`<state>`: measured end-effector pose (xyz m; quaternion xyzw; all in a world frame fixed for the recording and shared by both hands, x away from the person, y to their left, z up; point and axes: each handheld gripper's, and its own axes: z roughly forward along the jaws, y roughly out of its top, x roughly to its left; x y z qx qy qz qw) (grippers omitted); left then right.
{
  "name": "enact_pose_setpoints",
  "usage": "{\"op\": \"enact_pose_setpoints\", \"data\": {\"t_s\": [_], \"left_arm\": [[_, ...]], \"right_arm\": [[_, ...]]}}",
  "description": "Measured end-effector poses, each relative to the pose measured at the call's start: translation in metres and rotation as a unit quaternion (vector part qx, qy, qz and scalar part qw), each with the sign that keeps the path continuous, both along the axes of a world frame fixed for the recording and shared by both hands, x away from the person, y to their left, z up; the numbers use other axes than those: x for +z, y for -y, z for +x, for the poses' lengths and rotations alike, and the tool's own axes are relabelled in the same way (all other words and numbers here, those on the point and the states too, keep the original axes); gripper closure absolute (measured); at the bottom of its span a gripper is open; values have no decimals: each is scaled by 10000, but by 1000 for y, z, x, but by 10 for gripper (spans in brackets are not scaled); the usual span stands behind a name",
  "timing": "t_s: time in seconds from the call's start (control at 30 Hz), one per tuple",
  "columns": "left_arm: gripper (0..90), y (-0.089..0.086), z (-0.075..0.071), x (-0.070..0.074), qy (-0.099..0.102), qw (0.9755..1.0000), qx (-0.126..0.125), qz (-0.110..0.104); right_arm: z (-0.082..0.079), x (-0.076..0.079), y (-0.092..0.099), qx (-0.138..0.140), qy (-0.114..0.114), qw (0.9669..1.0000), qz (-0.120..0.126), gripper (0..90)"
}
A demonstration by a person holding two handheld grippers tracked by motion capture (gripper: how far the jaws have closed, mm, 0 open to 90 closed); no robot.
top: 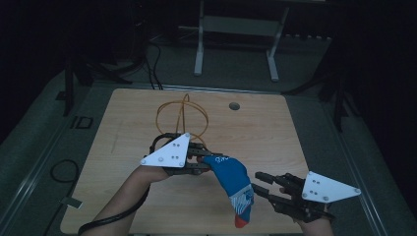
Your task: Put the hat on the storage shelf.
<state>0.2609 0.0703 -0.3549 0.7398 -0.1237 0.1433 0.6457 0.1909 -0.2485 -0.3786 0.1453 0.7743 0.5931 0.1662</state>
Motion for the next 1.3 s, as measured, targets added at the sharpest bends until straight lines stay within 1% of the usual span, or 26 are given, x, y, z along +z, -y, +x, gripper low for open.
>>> {"op": "enact_pose_setpoints", "data": {"t_s": [0.03, 0.07, 0.13, 0.17, 0.3, 0.4, 0.47, 0.53, 0.57, 0.6, 0.63, 0.7, 0.77, 0.8, 0.87, 0.93, 0.97, 1.03, 1.07, 1.1, 1.17, 1.2, 1.23, 1.3], "left_arm": [[865, 1, -1, 0, -16, 10000, -67, 19], [865, 3, -2, -1, 12, 9999, -107, 43], [864, 7, -4, -1, -10, 9998, -175, 65], [864, 9, -5, -2, 24, 9998, -198, 58], [864, 14, -6, -3, -21, 9995, -313, -13], [864, 14, -7, -3, 9, 9993, -363, -63], [864, 15, -7, -3, 30, 9995, -324, -16], [863, 14, -7, -3, 14, 9995, -313, 2], [863, 13, -6, -4, -18, 9996, -266, 52], [863, 13, -6, -4, -32, 9997, -255, 37], [863, 12, -6, -5, -70, 9997, -234, 38], [863, 11, -6, -7, -26, 9999, -154, 61], [862, 10, -6, -9, -9, 9999, -125, 55], [862, 10, -5, -9, -61, 9999, -96, 65], [861, 10, -5, -10, -80, 9999, -68, 85], [858, 11, -4, -12, -93, 9998, -8, 183], [853, 10, -4, -13, -89, 9998, 45, 196], [843, 10, -3, -14, -128, 9993, 229, 254], [838, 9, -2, -15, -130, 9991, 298, 279], [831, 9, -2, -15, -174, 9987, 366, 311], [822, 8, -1, -16, -192, 9981, 452, 371], [804, 8, -1, -16, -200, 9976, 503, 437], [803, 8, -2, -16, -170, 9968, 591, 506], [789, 9, -3, -15, -224, 9950, 762, 608]], "right_arm": [[0, 0, -1, 47, -11, 10000, 10, 650], [0, 0, -3, 70, -22, 10000, 11, 649], [1, 0, -7, 116, -31, 9999, -57, 640], [2, -1, -9, 138, -47, 9999, -69, 640], [5, -2, -15, 243, -114, 9996, -68, 638], [5, -2, -16, 269, -120, 9995, -71, 669], [5, -1, -16, 256, -104, 9996, -104, 727], [5, -1, -16, 242, -92, 9996, -107, 742], [5, -1, -16, 223, -87, 9996, -115, 809], [4, 0, -15, 86, -32, 9999, -58, 892], [4, 0, -14, 75, -52, 9999, -44, 897], [4, 1, -13, -28, -8, 10000, -17, 900], [4, 2, -11, -60, 4, 10000, 16, 900], [5, 2, -11, -90, 23, 9999, 43, 900], [6, 4, -9, -105, 13, 9999, 49, 900], [7, 5, -7, -174, 21, 9998, 70, 900], [7, 6, -7, -187, 24, 9998, 70, 900], [9, 6, -5, -247, 7, 9996, 101, 900], [10, 7, -4, -279, 21, 9996, 86, 900], [10, 7, -3, -312, 13, 9995, 90, 900], [12, 8, -1, -331, -7, 9994, 123, 900], [13, 9, 0, -367, 4, 9992, 150, 900], [13, 10, 2, -384, -6, 9991, 155, 900], [14, 12, 3, -421, 12, 9990, 169, 900]]}}
